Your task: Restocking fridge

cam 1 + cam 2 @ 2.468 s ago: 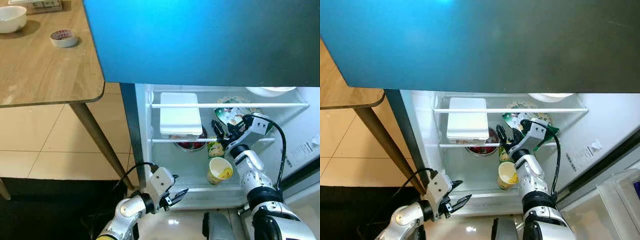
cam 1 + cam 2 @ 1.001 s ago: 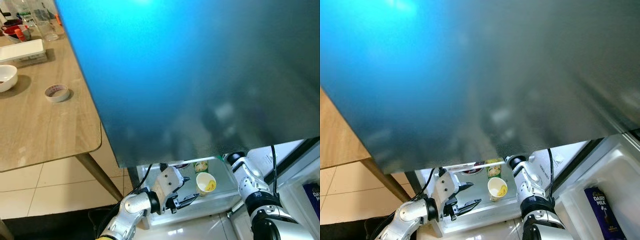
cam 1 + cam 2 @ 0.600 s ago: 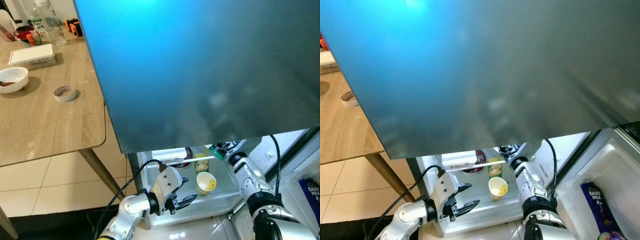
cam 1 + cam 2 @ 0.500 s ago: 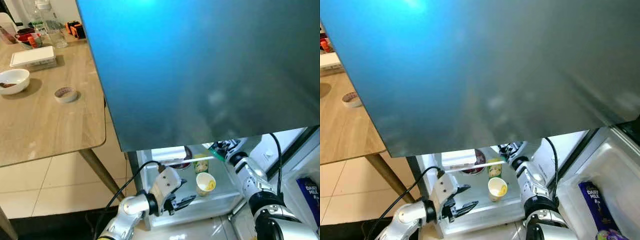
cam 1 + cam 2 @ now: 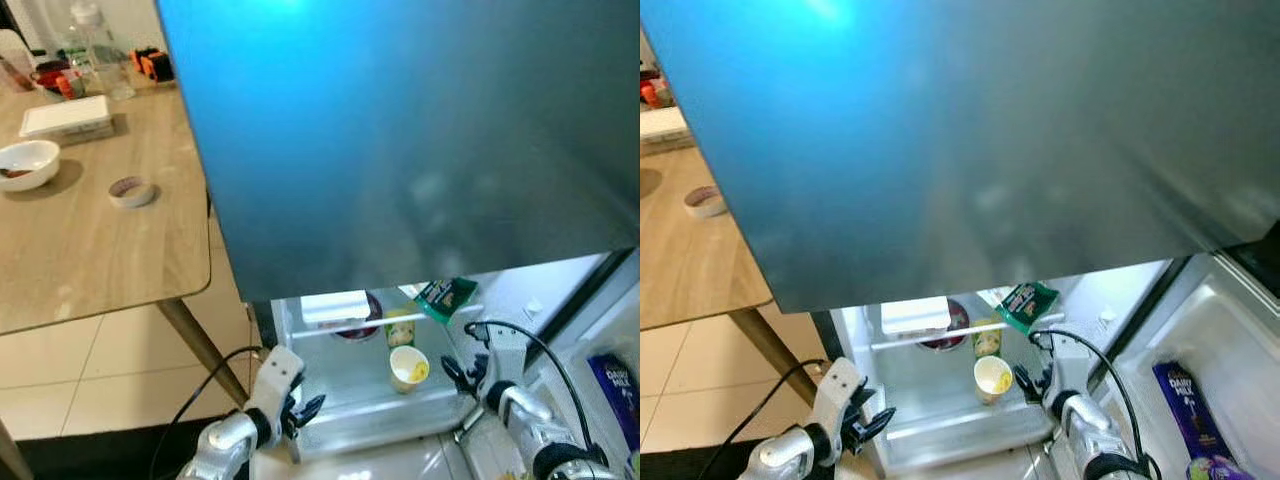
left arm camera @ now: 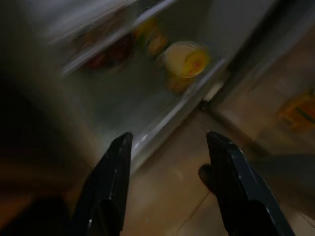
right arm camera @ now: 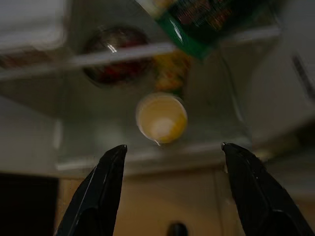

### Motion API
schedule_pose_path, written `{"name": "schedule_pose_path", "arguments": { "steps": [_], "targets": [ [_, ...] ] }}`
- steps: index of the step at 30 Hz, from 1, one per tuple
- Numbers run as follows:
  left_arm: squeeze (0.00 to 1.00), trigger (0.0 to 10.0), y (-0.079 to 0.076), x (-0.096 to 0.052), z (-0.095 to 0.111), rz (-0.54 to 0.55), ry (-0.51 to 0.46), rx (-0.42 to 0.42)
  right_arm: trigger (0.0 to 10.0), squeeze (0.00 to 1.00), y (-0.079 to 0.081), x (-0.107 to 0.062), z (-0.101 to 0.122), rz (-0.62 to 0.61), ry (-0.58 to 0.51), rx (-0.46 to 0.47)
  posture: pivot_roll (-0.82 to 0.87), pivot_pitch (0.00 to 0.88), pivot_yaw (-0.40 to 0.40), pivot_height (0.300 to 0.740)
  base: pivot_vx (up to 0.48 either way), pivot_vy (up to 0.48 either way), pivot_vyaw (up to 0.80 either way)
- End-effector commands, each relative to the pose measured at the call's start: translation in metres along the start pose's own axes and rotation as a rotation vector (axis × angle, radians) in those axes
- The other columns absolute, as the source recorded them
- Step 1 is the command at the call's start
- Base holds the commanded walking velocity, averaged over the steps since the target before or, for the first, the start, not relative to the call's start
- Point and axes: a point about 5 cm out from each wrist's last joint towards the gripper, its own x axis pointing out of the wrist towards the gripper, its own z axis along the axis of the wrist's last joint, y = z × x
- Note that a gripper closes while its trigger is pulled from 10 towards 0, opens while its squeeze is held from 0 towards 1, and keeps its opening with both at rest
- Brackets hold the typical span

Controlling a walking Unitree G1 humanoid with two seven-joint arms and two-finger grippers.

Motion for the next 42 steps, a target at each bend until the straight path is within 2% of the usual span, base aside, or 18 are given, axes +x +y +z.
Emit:
{"name": "schedule_pose_path", "arguments": {
  "steps": [1,4,5,10,11,12,14,15,18,20,23,32,42],
  "targets": [
    [0.00,10.0,0.005,-0.011,-0.023,0.052,0.095,-0.035,10.0,0.00,-0.007,-0.007,-0.021,-0.047,0.089,-0.019,0.01,0.022,-0.058,0.740,0.000,0.000,0.00],
    [0.00,10.0,0.008,-0.023,-0.046,0.148,0.164,-0.180,10.0,0.00,-0.011,-0.017,-0.048,-0.086,0.178,-0.013,0.01,0.019,-0.057,0.740,0.000,0.000,0.00],
    [0.00,10.0,0.008,-0.023,-0.046,0.148,0.164,-0.180,10.0,0.00,-0.011,-0.017,-0.048,-0.086,0.178,-0.013,0.01,0.019,-0.057,0.740,0.000,0.000,0.00],
    [0.00,10.0,0.007,-0.037,-0.071,0.253,0.235,-0.346,10.0,0.00,-0.009,-0.029,-0.077,-0.091,0.283,-0.021,0.00,0.017,-0.057,0.740,0.000,0.000,0.00],
    [0.00,10.0,0.008,-0.043,-0.079,0.302,0.250,-0.402,10.0,0.00,-0.009,-0.034,-0.087,-0.100,0.317,-0.025,0.01,0.015,-0.062,0.740,0.000,0.000,0.00],
    [0.00,10.0,0.008,-0.043,-0.079,0.302,0.250,-0.402,10.0,0.00,-0.009,-0.034,-0.087,-0.100,0.317,-0.025,0.01,0.015,-0.062,0.740,0.000,0.000,0.00],
    [0.00,10.0,0.010,-0.053,-0.091,0.387,0.273,-0.496,10.0,0.00,-0.011,-0.041,-0.100,-0.121,0.366,-0.026,0.01,0.013,-0.066,0.740,0.000,0.000,0.00],
    [0.00,10.0,0.010,-0.053,-0.091,0.387,0.273,-0.496,10.0,0.00,-0.011,-0.041,-0.100,-0.121,0.366,-0.026,0.01,0.013,-0.066,0.740,0.000,0.000,0.00],
    [0.00,10.0,0.010,-0.072,-0.111,0.489,0.340,-0.598,10.0,0.00,-0.015,-0.055,-0.120,-0.146,0.443,-0.027,0.01,0.006,-0.065,0.740,0.000,0.000,0.00],
    [0.00,10.0,0.007,-0.080,-0.120,0.513,0.386,-0.611,10.0,0.00,-0.016,-0.060,-0.127,-0.148,0.477,-0.040,0.01,0.002,-0.065,0.740,-0.122,0.000,0.00],
    [0.00,10.0,0.006,-0.082,-0.123,0.522,0.399,-0.622,10.0,0.00,-0.017,-0.062,-0.130,-0.152,0.489,-0.039,0.01,0.000,-0.064,0.740,-0.246,0.000,0.00],
    [0.00,10.0,0.012,-0.066,-0.106,0.504,0.346,-0.605,10.0,0.00,-0.019,-0.063,-0.130,-0.143,0.499,-0.067,0.01,0.000,-0.067,0.740,-0.247,0.000,0.00],
    [0.00,10.0,0.010,-0.065,-0.107,0.489,0.357,-0.591,10.0,0.00,-0.016,-0.062,-0.130,-0.127,0.504,-0.080,0.01,0.000,-0.064,0.740,-0.259,0.000,0.00]
  ]
}}
